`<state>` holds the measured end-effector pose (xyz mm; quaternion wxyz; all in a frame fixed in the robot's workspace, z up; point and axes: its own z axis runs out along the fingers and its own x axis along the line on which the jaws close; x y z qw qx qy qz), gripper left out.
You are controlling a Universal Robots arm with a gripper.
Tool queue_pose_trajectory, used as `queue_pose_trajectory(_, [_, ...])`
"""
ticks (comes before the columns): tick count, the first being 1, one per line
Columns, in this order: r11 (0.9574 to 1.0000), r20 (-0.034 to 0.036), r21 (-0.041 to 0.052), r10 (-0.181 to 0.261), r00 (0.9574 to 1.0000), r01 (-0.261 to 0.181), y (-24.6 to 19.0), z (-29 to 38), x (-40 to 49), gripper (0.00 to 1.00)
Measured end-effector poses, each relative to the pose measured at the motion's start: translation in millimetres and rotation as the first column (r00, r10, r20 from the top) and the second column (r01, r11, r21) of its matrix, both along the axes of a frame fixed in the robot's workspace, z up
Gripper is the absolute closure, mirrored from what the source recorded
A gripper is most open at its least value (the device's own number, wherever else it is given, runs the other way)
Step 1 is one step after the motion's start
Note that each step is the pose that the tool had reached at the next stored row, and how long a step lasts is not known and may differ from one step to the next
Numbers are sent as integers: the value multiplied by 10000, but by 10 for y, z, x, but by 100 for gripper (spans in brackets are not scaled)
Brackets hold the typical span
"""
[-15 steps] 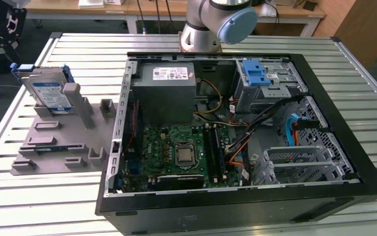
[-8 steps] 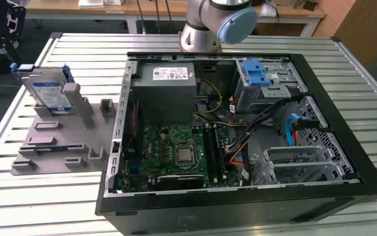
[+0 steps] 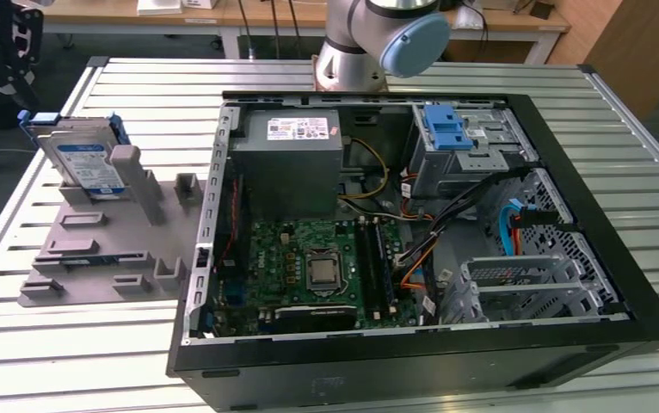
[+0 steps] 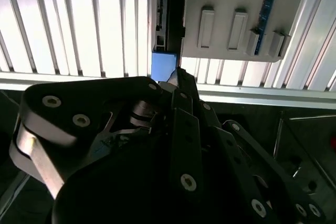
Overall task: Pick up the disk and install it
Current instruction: 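Pick up the disk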
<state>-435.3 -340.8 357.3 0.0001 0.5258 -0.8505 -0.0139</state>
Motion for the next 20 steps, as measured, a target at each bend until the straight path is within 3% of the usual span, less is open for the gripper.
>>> queue_pose_trajectory(3, [9996,-1,0,282,9996,-282,0,-1,0,89])
queue_pose_trajectory(14, [9994,0,0,352,9994,-352,0,-2,0,89])
queue_pose_trajectory(20, [9968,0,1,797,9968,-797,-1,-3,0,89])
